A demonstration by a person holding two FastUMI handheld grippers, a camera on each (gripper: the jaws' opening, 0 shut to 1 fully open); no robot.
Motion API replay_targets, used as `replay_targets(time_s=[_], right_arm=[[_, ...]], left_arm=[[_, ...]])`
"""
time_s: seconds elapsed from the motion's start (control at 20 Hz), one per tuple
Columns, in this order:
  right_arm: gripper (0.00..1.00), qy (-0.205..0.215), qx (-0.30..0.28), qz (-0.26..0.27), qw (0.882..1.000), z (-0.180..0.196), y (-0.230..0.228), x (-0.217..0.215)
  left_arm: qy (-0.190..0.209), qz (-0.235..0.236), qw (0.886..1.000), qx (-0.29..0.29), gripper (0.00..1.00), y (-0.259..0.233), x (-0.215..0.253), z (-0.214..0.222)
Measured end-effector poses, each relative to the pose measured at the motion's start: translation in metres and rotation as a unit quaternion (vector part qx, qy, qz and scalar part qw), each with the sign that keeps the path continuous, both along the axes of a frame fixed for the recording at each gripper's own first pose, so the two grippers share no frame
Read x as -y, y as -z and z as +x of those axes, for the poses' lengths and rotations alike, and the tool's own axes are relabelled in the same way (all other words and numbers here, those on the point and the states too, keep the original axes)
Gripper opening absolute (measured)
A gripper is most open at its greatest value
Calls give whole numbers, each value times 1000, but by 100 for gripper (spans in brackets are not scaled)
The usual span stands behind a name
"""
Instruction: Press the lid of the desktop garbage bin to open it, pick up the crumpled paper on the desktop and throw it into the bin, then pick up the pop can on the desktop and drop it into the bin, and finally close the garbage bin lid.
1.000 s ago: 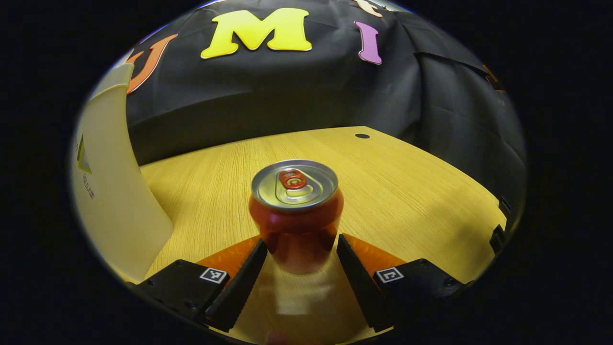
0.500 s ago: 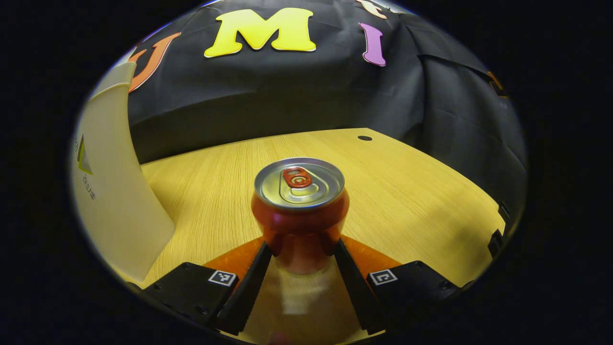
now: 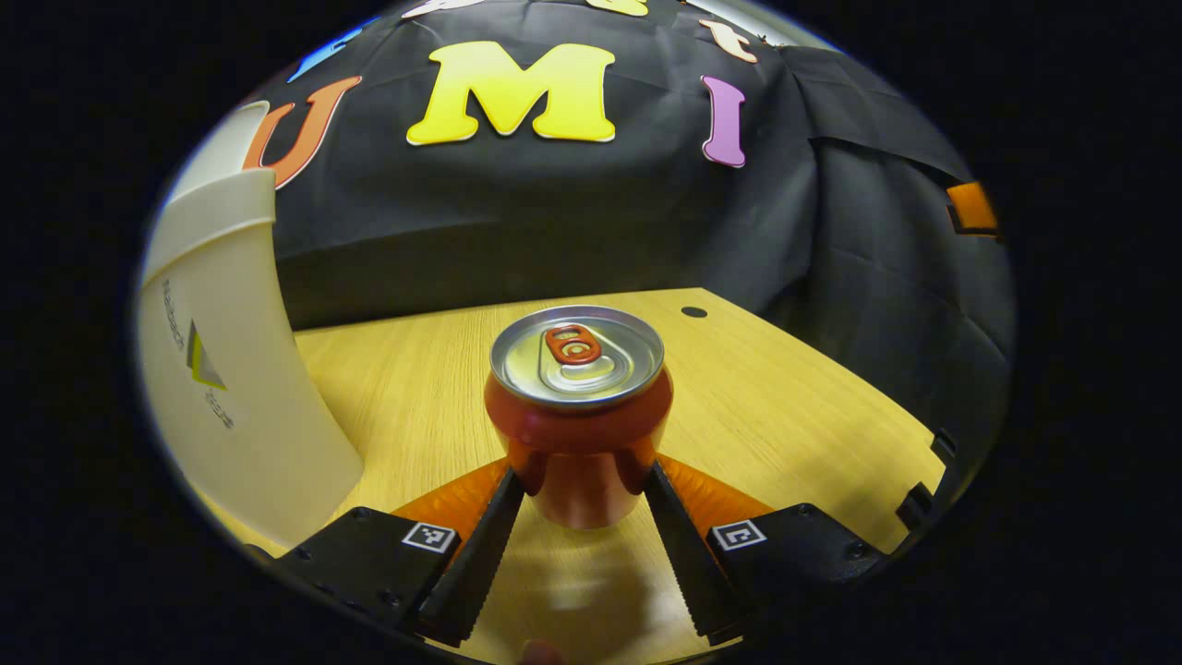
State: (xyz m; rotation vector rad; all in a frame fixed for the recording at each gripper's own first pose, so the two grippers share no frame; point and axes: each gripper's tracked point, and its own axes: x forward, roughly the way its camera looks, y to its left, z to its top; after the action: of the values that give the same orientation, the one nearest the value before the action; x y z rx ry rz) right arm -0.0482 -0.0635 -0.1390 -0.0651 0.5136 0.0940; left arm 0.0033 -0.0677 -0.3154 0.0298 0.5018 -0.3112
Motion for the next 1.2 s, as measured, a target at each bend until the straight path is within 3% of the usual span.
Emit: replay_targets(time_s=[0.55,0.9,1.2], right_arm=[[91,-15,48,31,998,4,-26,-15],[91,-14,71,64,995,19,-39,-19],[90,-25,64,66,995,25,-33,-27]], left_arm=[[-31,16,997,75,85,-135,-23,19],[-95,32,984,144,85,-222,-80,43],[-160,26,972,169,84,-263,-142,61]])
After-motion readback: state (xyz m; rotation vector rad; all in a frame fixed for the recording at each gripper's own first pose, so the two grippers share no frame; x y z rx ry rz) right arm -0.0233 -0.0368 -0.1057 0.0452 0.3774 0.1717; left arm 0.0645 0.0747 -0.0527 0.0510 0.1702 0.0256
